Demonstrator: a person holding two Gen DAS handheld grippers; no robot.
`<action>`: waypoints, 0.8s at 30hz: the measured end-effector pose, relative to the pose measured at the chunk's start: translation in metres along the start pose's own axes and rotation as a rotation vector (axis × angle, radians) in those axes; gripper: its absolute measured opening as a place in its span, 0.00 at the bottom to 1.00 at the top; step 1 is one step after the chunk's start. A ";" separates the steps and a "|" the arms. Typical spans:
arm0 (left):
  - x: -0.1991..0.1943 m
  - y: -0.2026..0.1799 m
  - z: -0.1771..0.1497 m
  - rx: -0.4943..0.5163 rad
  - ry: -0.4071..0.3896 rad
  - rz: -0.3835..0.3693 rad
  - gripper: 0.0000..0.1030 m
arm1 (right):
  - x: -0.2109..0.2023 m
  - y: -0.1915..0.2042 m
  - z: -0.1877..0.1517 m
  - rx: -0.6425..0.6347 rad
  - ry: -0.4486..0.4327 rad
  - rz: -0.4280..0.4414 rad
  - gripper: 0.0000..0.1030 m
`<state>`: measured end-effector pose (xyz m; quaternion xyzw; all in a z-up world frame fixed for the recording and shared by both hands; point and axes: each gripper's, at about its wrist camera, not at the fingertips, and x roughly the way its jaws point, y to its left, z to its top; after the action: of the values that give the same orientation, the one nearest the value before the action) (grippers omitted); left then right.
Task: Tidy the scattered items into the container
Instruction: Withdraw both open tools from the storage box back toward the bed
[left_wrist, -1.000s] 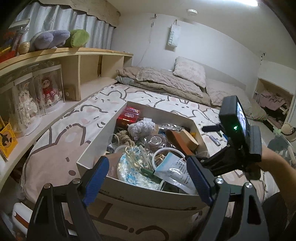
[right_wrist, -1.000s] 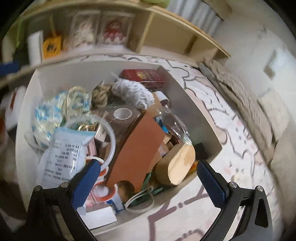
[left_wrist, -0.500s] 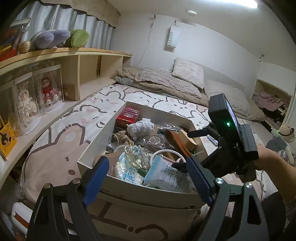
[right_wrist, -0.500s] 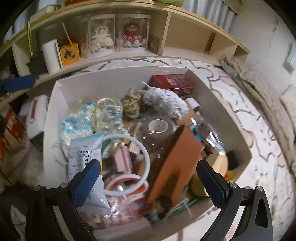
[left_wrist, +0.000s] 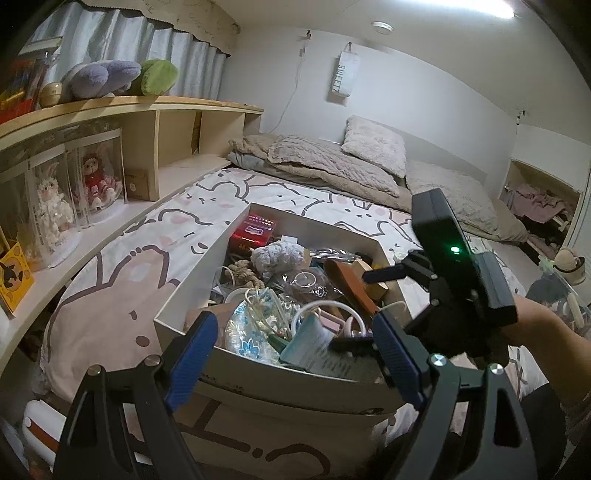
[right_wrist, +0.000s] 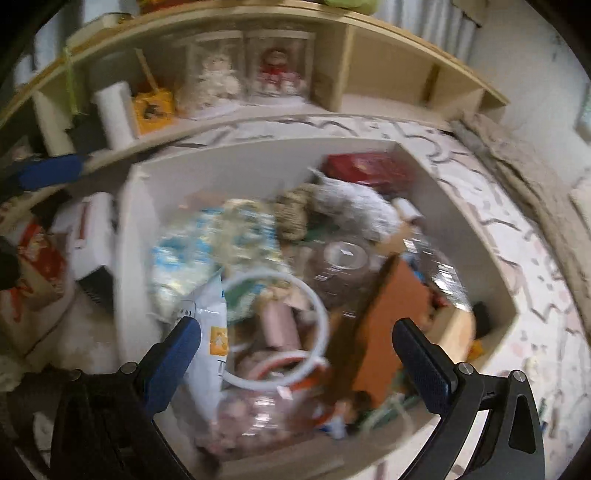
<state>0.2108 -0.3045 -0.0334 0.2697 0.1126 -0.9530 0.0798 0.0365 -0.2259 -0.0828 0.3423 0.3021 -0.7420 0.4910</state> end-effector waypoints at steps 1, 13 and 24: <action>-0.001 0.000 0.000 0.001 -0.001 0.000 0.84 | 0.001 -0.004 -0.002 0.006 0.014 -0.019 1.00; 0.000 -0.002 -0.001 0.002 0.007 0.001 0.84 | -0.011 -0.011 -0.009 0.049 0.001 0.055 1.00; -0.001 -0.005 -0.002 0.005 0.009 0.002 0.84 | 0.010 -0.007 -0.016 0.057 0.038 0.037 1.00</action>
<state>0.2115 -0.2994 -0.0333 0.2745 0.1102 -0.9519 0.0795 0.0305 -0.2163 -0.0997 0.3758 0.2840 -0.7344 0.4887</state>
